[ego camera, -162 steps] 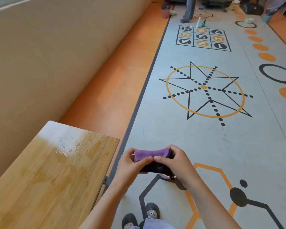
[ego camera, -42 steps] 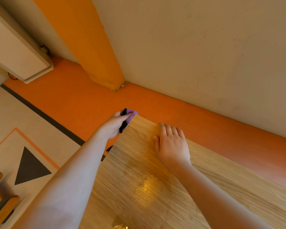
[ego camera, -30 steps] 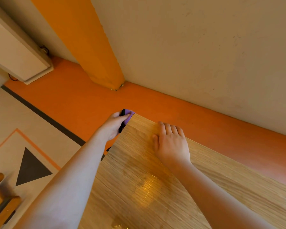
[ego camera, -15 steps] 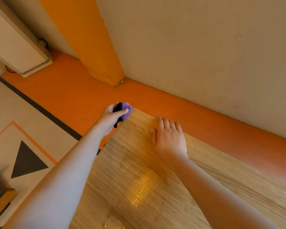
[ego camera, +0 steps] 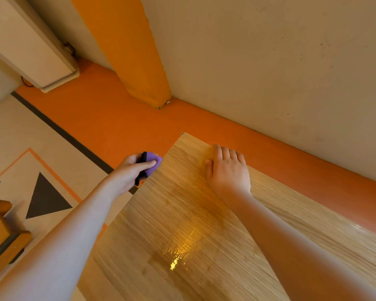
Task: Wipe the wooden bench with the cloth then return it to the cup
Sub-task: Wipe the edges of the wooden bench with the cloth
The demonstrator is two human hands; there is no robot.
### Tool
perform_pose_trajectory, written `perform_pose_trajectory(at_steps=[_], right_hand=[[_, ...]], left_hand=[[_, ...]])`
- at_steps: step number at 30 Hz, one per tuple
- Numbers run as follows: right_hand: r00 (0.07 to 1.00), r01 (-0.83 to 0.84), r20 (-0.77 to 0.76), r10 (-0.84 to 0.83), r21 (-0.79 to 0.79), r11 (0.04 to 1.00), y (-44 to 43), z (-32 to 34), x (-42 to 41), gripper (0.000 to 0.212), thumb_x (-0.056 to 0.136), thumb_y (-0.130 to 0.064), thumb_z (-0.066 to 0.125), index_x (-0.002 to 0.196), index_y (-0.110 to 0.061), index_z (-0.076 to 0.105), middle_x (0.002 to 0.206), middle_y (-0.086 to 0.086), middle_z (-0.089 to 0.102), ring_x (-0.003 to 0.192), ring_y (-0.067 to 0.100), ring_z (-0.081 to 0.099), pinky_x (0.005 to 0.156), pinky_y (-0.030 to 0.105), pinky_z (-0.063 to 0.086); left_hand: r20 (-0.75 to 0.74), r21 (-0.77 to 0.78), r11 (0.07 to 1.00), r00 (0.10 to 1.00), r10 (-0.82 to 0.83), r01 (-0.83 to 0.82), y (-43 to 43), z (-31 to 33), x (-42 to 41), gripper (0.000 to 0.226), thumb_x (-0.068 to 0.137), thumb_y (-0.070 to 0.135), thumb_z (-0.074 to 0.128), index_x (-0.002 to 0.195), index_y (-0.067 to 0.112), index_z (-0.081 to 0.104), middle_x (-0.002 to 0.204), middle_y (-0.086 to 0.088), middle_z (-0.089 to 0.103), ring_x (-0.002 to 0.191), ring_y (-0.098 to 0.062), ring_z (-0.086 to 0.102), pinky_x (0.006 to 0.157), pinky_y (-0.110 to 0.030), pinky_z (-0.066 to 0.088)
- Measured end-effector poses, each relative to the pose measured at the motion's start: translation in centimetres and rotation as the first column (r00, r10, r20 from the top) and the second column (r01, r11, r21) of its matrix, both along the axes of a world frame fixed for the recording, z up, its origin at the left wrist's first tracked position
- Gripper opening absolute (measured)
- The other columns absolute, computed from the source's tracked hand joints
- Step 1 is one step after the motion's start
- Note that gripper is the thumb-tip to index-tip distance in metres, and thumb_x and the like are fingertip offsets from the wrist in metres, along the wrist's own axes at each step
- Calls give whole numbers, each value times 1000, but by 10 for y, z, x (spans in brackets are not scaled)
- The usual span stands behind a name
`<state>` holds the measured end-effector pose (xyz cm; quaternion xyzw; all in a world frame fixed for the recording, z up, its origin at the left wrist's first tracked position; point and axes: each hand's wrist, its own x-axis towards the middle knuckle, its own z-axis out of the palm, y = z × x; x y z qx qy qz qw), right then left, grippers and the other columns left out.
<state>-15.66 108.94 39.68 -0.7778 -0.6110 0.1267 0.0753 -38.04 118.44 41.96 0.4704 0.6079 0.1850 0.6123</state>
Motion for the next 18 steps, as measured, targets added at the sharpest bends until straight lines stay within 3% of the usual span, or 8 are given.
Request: perform_pose_trajectory(at_steps=[3,7,13,18], right_hand=[[1000,1,6,-1,-6,1000,-1,2,2,54,100,-39,21,143,-8,30,138,11,48,128,30,42,108,39,27],[1000,-8,12,8,-18,1000,-2,1,0,54,100,-39,20,143,-8,30,139,11,47,128,30,41,108,40,27],[1000,-8,15,9,-31,999,-2,2,-1,54,100,-38,20,143,-7,29,140,14,45,129,31,40,107,42,28],[1000,1,20,0,-44,999,-2,4,-1,55,100,-38,20,144,-7,27,143,16,41,133,32,35,110,43,24]], left_hand=[[21,42,999,1000,2,-3,10,-1,23,15,94,9,57,97,20,67,97,0,66,93,-16,58,75,-26,43],[14,64,998,1000,8,-9,-2,-1,12,15,93,10,59,102,19,66,101,0,66,94,-15,60,75,-24,45],[-44,-44,997,997,67,-69,-62,9,-68,23,93,4,56,114,12,61,109,-4,64,102,-17,60,79,-25,49],[-59,-69,997,998,38,-42,-53,12,-64,19,92,6,58,103,20,62,112,-1,63,104,-16,58,84,-28,49]])
